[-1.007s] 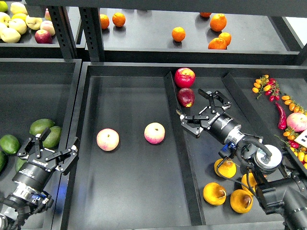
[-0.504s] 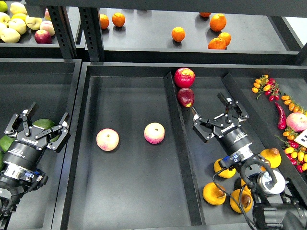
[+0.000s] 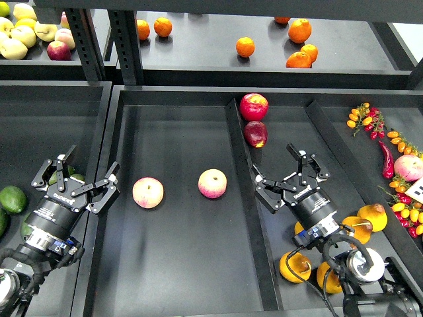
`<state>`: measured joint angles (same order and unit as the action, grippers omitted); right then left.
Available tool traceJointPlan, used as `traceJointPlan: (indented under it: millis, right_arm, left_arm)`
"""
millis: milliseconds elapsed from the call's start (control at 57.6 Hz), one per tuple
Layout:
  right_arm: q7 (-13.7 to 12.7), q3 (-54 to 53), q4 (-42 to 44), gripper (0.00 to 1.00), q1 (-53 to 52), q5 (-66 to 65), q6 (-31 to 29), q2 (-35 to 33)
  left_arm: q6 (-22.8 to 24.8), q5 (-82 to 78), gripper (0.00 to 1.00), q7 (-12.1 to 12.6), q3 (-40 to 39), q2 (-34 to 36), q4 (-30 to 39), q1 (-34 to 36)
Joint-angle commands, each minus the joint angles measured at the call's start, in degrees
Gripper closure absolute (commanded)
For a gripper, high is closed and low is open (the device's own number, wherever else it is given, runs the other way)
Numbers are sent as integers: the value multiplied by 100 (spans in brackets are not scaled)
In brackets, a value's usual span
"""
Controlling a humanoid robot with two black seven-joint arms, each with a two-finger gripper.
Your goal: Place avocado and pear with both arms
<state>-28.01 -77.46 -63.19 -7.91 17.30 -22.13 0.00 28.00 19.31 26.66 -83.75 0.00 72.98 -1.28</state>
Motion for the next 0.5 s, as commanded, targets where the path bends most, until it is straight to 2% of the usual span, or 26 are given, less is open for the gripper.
traceJointPlan:
  millis: [0,208,365,486]
  right_arm:
    - [1,21,-360,0,-9,1,174,0]
    - [1,-120,-703,0,-44,-7,490,0]
    - [1,-523,-554,0,-62,-7,534,0]
    - [1,-700,-299,0,-62,-7,534,0]
  left_arm:
    - [0,-15,1,-21,-36,0,-12,251]
    - [0,-41,1,-73,-36,0,-21,708]
    - [0,-138,1,-425,-1,0,-257,1112]
    - [0,-155,1,-566,51,0,-548,1244]
